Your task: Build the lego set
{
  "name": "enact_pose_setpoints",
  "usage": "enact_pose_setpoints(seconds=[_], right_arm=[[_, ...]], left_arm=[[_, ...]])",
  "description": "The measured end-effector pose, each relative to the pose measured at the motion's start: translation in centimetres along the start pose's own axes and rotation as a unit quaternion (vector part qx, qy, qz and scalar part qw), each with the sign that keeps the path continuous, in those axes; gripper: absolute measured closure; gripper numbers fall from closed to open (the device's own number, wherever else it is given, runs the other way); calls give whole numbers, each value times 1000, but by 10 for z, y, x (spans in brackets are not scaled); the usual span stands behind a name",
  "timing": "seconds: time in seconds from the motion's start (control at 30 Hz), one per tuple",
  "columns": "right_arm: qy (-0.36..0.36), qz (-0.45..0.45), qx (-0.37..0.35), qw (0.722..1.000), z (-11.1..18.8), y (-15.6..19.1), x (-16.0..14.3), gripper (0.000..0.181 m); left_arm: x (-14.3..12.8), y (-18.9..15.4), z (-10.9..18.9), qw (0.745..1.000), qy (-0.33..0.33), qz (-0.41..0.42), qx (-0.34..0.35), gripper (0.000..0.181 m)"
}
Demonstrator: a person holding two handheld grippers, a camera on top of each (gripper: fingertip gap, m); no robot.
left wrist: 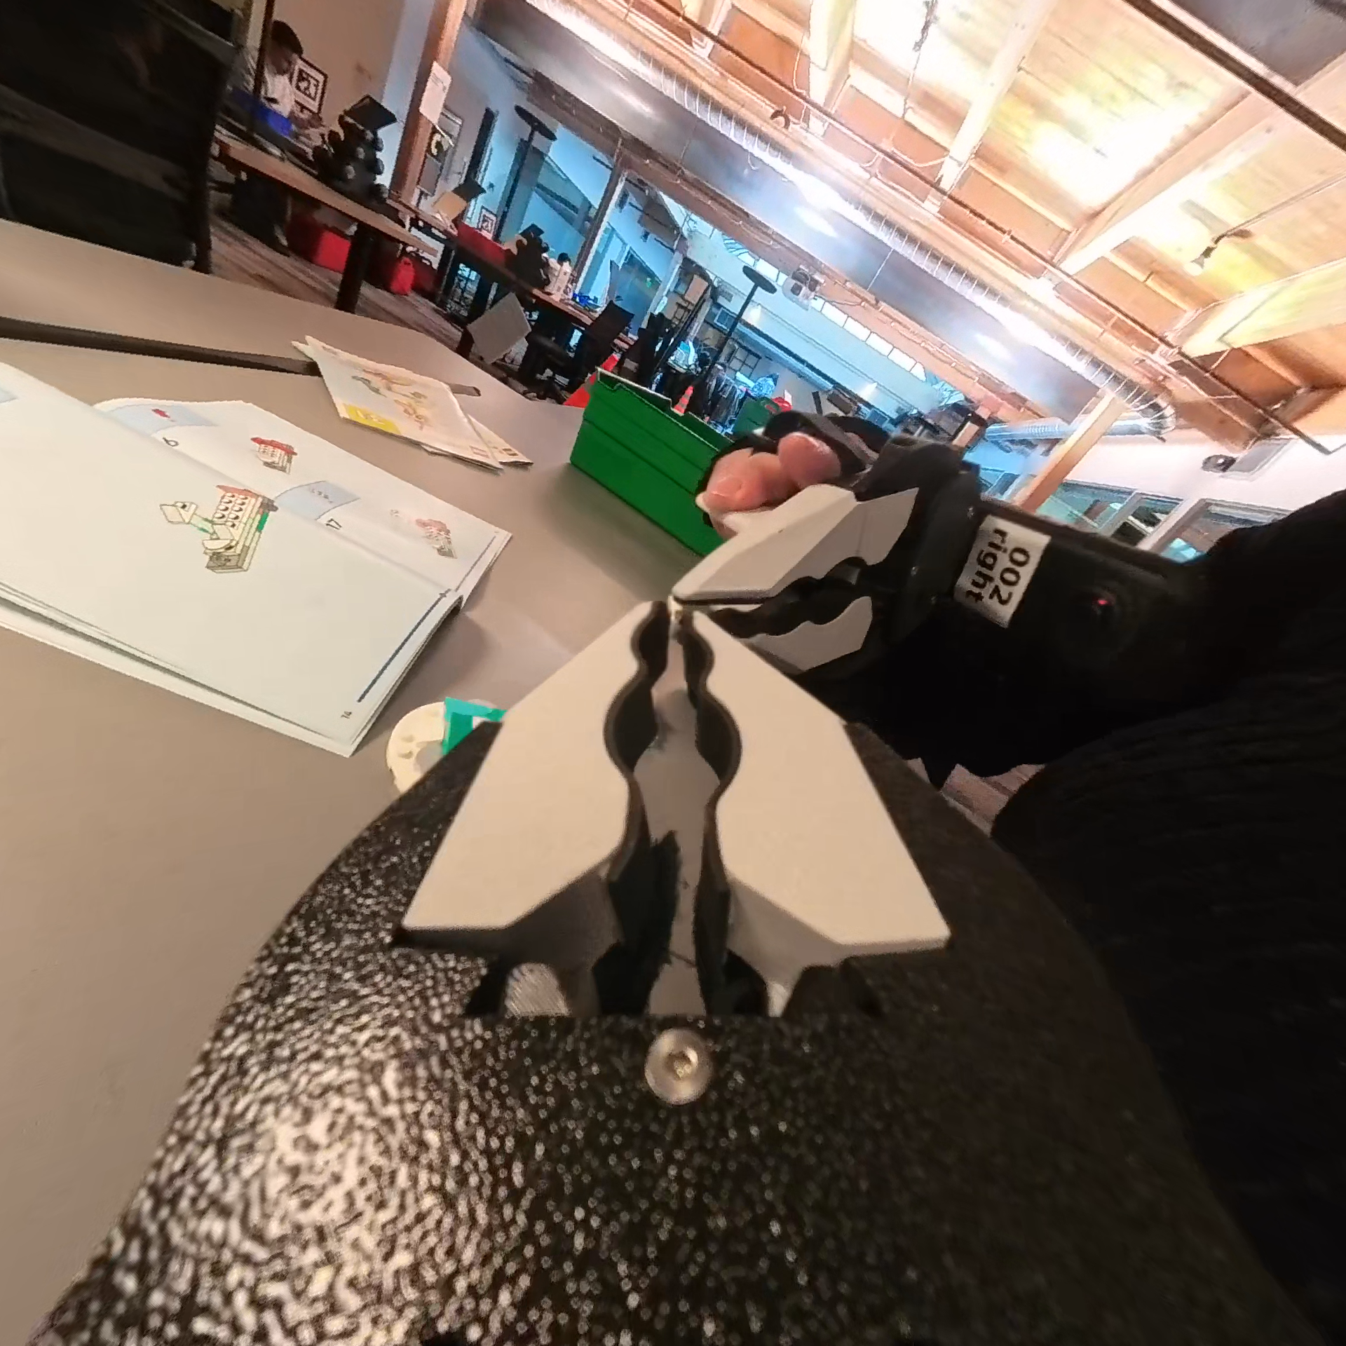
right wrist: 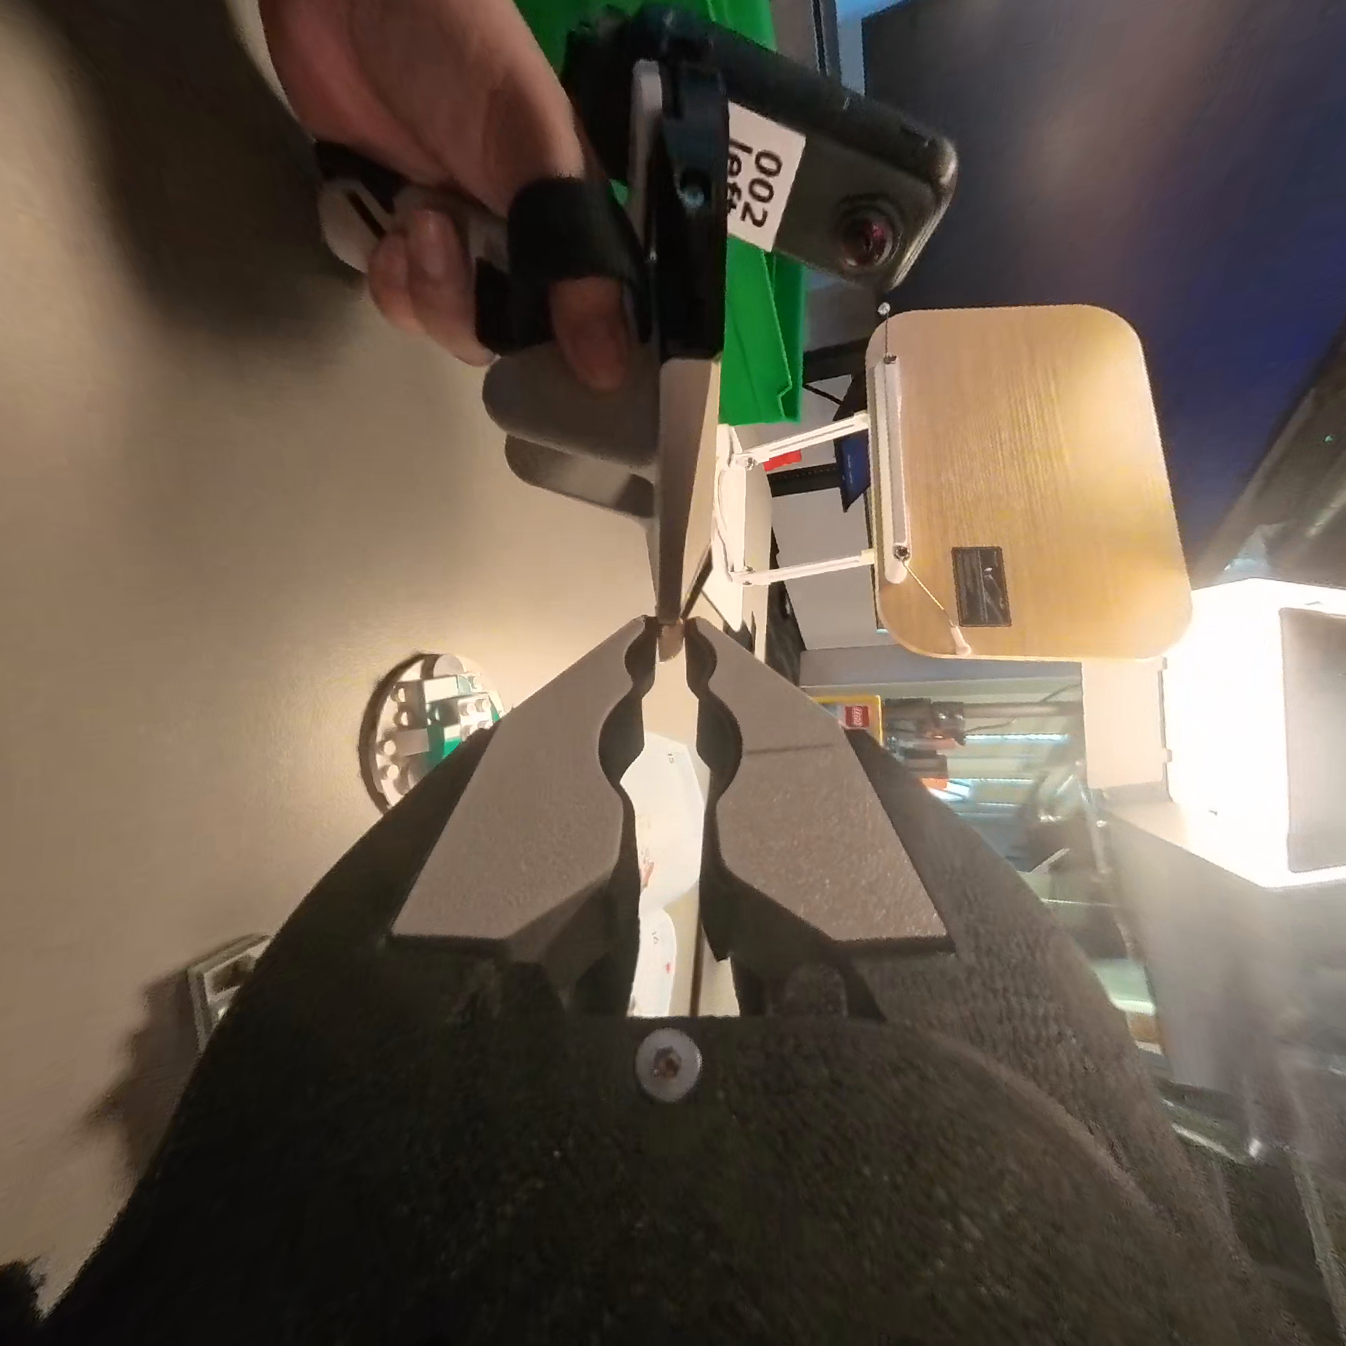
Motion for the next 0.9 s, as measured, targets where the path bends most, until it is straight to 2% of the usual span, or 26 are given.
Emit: enact_pose_setpoints(seconds=[0.07, 0.13, 0.17, 0.2, 0.27, 0.3, 0.37, 0.6, 0.7, 0.73, 0.8, 0.9], right_arm=[[-8, -23, -4, 1000, 0, -1, 0, 175], [-32, -135, 0, 990, 3, -5, 0, 160], [-53, -221, -2, 974, 5, -9, -2, 157], [-82, -315, -3, 946, 9, -14, -3, 157], [-145, -465, 10, 873, 16, -23, -5, 163], [-165, -504, 13, 847, 19, -26, -6, 165], [-174, -529, 27, 830, 22, -26, -6, 170], [-144, -491, 56, 857, 22, -14, -1, 180], [-120, -480, 53, 867, 26, -11, -3, 180], [-102, -471, 47, 875, 29, -9, -4, 181], [-31, -434, 49, 899, 37, 2, -10, 180], [84, -312, 85, 943, 51, 28, -11, 180]], left_arm=[[0, 0, 0, 1000, -1, 3, 3, 180], [2, -3, 1, 1000, -6, -12, -2, 181], [5, -5, 2, 1000, -14, -20, -8, 181], [7, -7, 3, 999, -24, -25, -17, 181], [10, -12, 4, 998, -39, -31, -41, 181], [11, -15, 4, 997, -42, -36, -52, 181], [10, -19, 2, 996, -37, -46, -67, 181], [5, -25, -2, 994, -24, -59, -92, 181], [1, -25, -5, 994, -12, -86, -74, 180], [0, -24, -7, 993, -10, -101, -58, 179], [0, -16, -7, 992, 4, -128, 2, 156], [0, -10, -5, 987, 21, -154, 42, 162]])
Point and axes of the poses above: each gripper's, where its closed fingertips meet, z back along the fingers, x out of its top, y = z × x across the jaws, the point moved 7 cm from there along z, back along the fingers, and after that the axes turned 8 degrees about -y, right-handed, at the moved point
